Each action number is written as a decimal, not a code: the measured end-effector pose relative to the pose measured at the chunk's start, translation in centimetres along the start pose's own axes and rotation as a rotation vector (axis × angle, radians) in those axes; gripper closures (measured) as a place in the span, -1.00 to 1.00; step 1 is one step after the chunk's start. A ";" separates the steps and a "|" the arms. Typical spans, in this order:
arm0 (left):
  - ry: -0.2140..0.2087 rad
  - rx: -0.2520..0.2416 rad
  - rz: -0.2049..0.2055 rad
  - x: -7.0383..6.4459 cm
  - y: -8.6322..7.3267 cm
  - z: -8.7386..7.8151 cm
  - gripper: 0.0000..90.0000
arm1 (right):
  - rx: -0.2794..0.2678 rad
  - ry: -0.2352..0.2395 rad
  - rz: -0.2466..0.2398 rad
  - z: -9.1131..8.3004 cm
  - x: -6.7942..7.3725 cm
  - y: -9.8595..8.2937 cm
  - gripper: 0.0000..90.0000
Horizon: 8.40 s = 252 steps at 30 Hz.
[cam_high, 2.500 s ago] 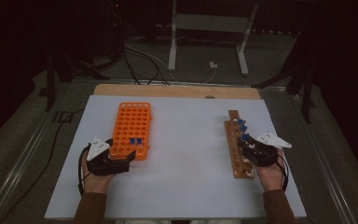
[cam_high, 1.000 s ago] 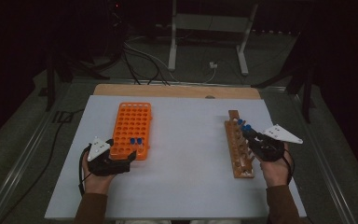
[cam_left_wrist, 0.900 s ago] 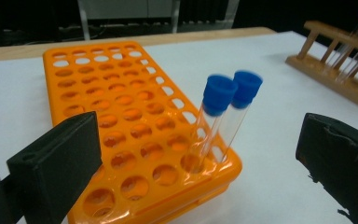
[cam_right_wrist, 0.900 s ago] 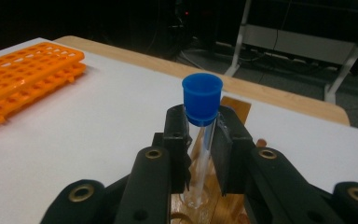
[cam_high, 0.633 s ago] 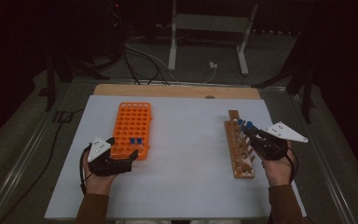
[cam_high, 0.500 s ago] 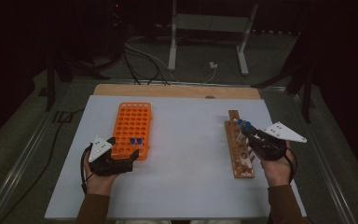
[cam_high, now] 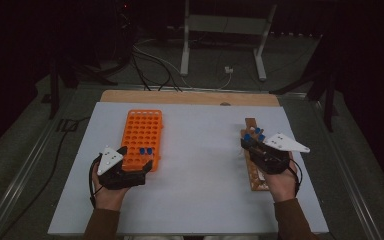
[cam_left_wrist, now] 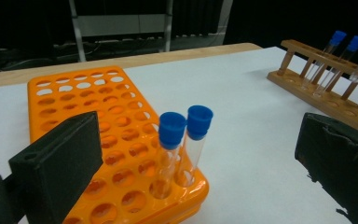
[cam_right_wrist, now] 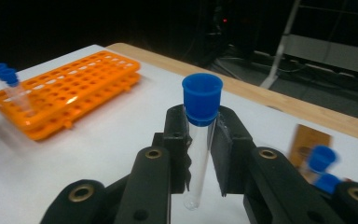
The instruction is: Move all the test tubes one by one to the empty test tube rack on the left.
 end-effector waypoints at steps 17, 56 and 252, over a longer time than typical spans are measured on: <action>-0.069 0.036 0.056 -2.7 0.2 1.3 -0.95 | -0.006 0.183 -0.011 2.4 4.2 2.1 0.72; -0.225 0.047 0.208 -7.6 1.4 3.2 0.66 | 0.053 0.407 -0.135 5.9 12.7 3.2 0.71; -0.057 0.108 -0.059 3.6 -1.8 0.1 -0.97 | 0.155 -0.153 0.147 4.4 -7.1 -3.8 0.69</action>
Point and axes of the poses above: each handheld gripper's, and its own axes: z roughly forward along the jaws, y roughly out of its top, x roughly to its left, the point moved 1 cm from there along z, roughly forward along the jaws, and after that the axes turned 12 degrees about x, right-handed, at the moved point
